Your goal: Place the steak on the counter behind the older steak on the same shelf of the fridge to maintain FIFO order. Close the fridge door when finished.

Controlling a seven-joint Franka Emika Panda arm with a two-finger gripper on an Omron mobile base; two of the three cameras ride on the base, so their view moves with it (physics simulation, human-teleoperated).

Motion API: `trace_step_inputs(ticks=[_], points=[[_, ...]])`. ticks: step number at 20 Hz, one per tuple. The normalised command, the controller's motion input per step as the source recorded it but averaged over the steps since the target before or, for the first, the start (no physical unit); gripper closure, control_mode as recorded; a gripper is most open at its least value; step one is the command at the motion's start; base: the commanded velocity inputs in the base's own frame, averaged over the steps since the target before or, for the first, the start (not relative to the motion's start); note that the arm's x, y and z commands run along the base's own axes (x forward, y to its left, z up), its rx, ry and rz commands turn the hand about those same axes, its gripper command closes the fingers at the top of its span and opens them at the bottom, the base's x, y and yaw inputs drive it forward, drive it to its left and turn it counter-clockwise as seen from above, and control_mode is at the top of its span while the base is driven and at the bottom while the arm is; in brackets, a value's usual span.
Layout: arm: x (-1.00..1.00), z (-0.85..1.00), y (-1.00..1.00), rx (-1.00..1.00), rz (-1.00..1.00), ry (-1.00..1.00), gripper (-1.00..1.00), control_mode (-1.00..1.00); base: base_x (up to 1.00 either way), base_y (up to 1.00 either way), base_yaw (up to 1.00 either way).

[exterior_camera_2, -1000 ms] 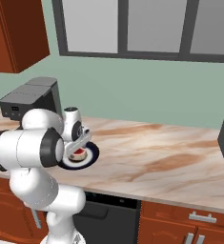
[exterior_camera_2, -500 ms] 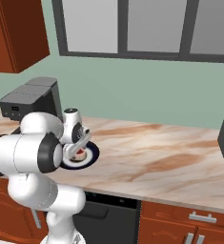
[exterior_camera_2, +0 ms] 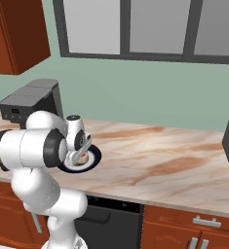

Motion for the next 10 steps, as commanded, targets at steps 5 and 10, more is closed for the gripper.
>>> trace_step_inputs(ticks=[5,10], points=[[-0.17,0.43,-0.03,0.01,0.0,-0.03,1.0,-1.0,0.0,0.0,0.0],[-0.53,1.0,-0.32,0.04,-0.01,-0.05,1.0,-1.0,0.0,0.0,0.0]])
